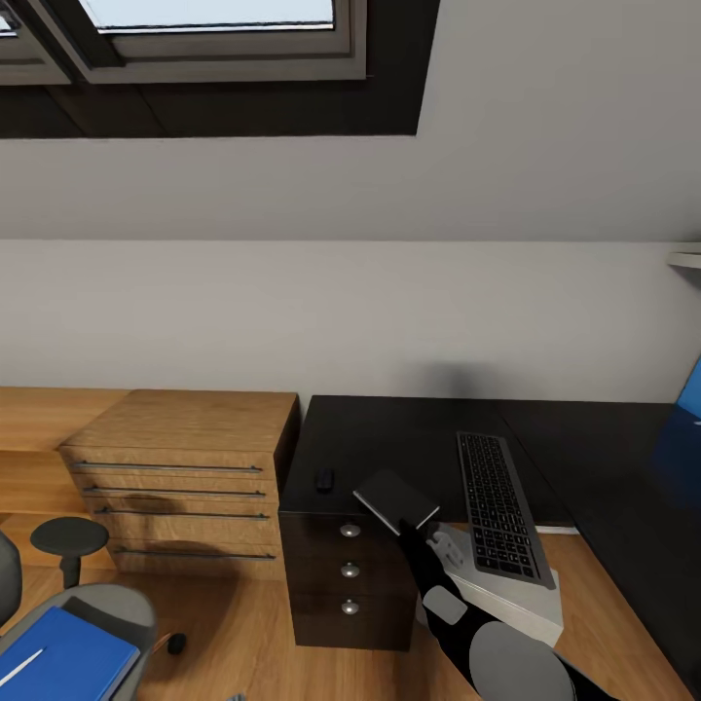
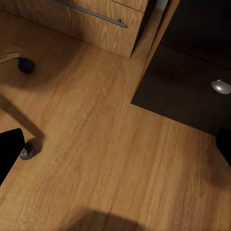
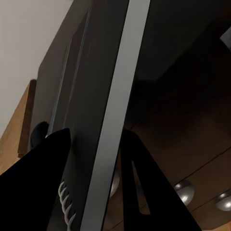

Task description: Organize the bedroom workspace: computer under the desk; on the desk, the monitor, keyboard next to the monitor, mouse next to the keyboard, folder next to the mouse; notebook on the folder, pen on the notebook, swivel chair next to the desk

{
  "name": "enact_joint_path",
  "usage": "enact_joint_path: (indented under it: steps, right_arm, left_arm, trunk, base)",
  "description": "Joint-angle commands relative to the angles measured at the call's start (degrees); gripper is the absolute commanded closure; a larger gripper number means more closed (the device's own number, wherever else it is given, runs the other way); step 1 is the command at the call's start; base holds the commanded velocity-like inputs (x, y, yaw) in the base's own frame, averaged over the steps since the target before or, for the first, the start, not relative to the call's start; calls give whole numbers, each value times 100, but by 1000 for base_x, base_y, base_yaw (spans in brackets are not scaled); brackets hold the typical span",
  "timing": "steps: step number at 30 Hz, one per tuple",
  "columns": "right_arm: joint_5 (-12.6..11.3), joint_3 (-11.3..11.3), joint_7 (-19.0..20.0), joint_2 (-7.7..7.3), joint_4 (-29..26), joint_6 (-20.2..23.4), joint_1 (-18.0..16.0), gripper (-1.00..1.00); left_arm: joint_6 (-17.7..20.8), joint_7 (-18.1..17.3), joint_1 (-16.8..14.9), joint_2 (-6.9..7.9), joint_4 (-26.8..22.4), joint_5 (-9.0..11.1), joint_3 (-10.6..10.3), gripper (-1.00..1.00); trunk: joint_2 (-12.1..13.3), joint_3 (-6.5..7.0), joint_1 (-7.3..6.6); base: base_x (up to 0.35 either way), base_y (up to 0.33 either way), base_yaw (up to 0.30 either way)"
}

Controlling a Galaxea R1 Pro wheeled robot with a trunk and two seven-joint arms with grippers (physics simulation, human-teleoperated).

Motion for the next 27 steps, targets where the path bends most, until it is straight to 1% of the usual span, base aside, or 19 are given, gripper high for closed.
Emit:
enact_joint_path:
  steps: [1,16,22,27]
  right_arm:
    - [-61,10,33,0,4,-7,-3,100]
    - [-66,2,34,0,4,-7,-2,100]
    - [-66,2,34,0,4,-7,-4,100]
    - [-66,-2,31,0,4,-7,0,100]
  left_arm:
    - [-17,6,-3,0,2,45,-14,-100]
    - [-17,6,-3,5,2,45,-19,-100]
    - [-17,6,-3,8,2,45,-22,-100]
    - [-17,6,-3,8,2,45,-23,-100]
  trunk:
    - [-4,-6,0]
    - [-4,-6,0]
    - [-4,-6,0]
    - [-4,-6,0]
  base:
    - [0,0,0]
    - [2,0,0]
    - [158,0,0]
    - [75,0,0]
